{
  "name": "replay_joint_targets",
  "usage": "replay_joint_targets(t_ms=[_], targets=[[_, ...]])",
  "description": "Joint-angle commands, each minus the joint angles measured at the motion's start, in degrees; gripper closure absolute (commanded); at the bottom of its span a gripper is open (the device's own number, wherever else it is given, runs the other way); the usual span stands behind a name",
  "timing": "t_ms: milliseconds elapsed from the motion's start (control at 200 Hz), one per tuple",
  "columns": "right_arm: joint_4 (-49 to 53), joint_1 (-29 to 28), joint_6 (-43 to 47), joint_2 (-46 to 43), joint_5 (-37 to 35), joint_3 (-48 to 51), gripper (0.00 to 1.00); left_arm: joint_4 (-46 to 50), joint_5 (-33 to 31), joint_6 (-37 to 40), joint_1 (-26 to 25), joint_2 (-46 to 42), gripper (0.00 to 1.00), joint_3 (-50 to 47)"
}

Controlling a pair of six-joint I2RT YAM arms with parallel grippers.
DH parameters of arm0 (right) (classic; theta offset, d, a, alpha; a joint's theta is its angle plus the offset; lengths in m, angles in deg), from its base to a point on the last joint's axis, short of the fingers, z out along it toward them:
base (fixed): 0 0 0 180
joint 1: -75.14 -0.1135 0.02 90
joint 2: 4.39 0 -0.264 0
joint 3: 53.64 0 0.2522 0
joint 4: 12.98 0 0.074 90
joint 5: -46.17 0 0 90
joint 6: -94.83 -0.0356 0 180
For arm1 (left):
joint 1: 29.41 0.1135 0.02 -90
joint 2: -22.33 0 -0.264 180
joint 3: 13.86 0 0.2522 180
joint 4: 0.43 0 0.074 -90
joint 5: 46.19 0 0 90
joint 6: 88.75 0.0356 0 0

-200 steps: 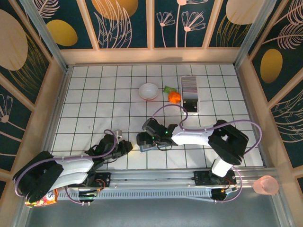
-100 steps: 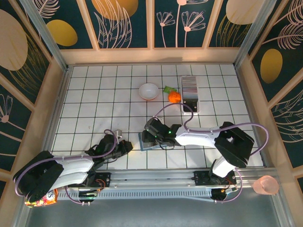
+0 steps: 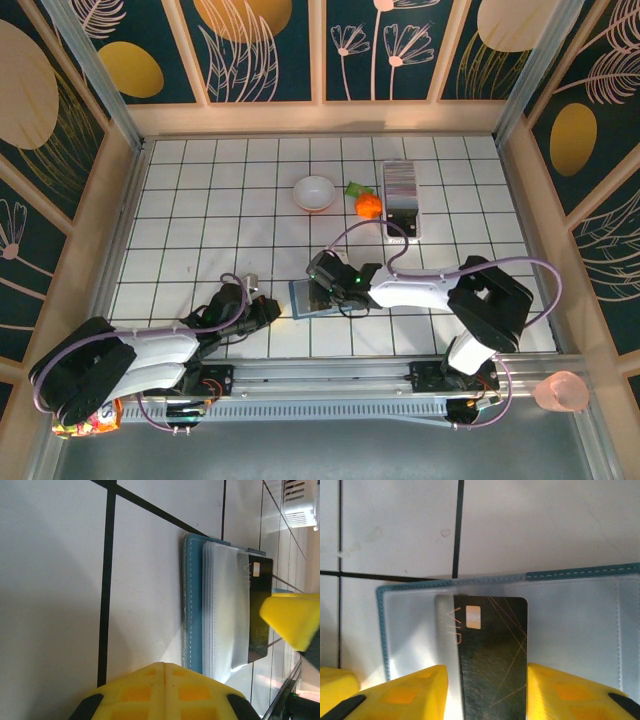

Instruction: Put the credit cards into the card holder

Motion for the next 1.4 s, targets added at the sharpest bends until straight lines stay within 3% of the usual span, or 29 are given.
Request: replay_joint_targets(t_ms=[0, 325, 636, 906, 1221, 1396], targets=[[0.4, -0.2, 1.0, 2.4, 0.7, -1.8, 0.6, 0.7, 1.7, 0.5, -0.4, 2.0, 0.97, 0.9], [2.0, -0.2, 1.4, -0.6, -2.4, -0.5, 0.48, 0.4, 1.6, 0.9, -0.7, 4.3, 0.98, 2.6], [-0.3, 0.5, 2.1, 2.3, 1.1, -1.4, 0.61, -0.7, 2.5, 1.1, -0.8, 7.1, 0.98, 4.7], [-1.1, 0.3, 1.5, 2.9, 2.9, -1.8, 0.61, -1.4, 2.8, 1.0, -0.9, 8.7, 0.98, 5.1], [-15.0, -0.1, -0.7, 2.5, 11.1, 0.9, 0.61, -3.6, 3.2, 0.5, -1.0, 10.2, 0.98, 4.4], [-12.1, -0.5, -0.3, -2.7, 6.8, 1.2, 0.59, -1.8, 1.8, 0.6, -1.0, 8.8, 0.99, 4.2]])
